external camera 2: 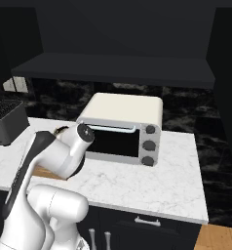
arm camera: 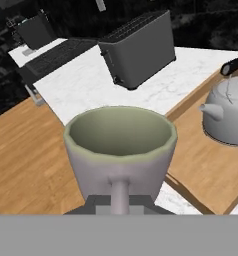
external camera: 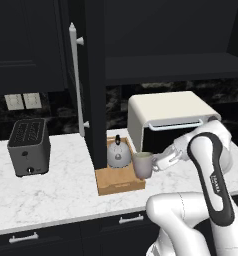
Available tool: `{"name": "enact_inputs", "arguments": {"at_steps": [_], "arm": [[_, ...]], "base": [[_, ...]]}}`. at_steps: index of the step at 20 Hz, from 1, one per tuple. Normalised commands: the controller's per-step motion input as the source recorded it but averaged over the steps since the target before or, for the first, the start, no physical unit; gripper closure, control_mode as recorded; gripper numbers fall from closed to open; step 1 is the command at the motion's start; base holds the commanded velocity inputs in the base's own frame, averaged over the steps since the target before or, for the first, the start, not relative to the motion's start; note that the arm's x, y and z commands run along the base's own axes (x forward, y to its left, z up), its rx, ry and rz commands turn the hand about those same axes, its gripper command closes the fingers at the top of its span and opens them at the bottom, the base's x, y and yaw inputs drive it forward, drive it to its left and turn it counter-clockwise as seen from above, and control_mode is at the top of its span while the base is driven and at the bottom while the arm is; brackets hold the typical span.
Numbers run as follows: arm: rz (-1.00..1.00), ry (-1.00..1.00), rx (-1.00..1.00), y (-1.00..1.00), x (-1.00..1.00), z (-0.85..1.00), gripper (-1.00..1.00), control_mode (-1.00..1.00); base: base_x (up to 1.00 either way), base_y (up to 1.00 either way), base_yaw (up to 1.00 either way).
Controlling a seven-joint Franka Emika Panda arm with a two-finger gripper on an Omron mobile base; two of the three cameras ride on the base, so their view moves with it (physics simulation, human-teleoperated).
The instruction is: Pick the kettle from the counter and place it on the tray. Then pick the mug from the cabinet and place it on the tray. Then close the cabinet doors.
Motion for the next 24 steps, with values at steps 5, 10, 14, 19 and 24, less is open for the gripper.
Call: {"name": "enact_inputs", "arguments": {"at_steps": [5,10,14,19,24], "arm": [[0.0,0.01,0.0,0.0,0.26,-0.33,1.0,-1.0],[0.0,0.0,0.0,0.0,0.26,-0.37,1.0,-1.0],[0.01,0.0,0.0,0.0,0.33,-0.42,1.0,-1.0],[0.01,-0.01,0.0,0.0,0.38,-0.3,1.0,-1.0],[0.02,-0.03,0.0,0.03,0.38,-0.25,1.0,-1.0]], "base": [[0.0,0.0,0.0],[0.0,0.0,0.0],[0.0,0.0,0.0],[0.0,0.0,0.0],[0.0,0.0,0.0]]}}
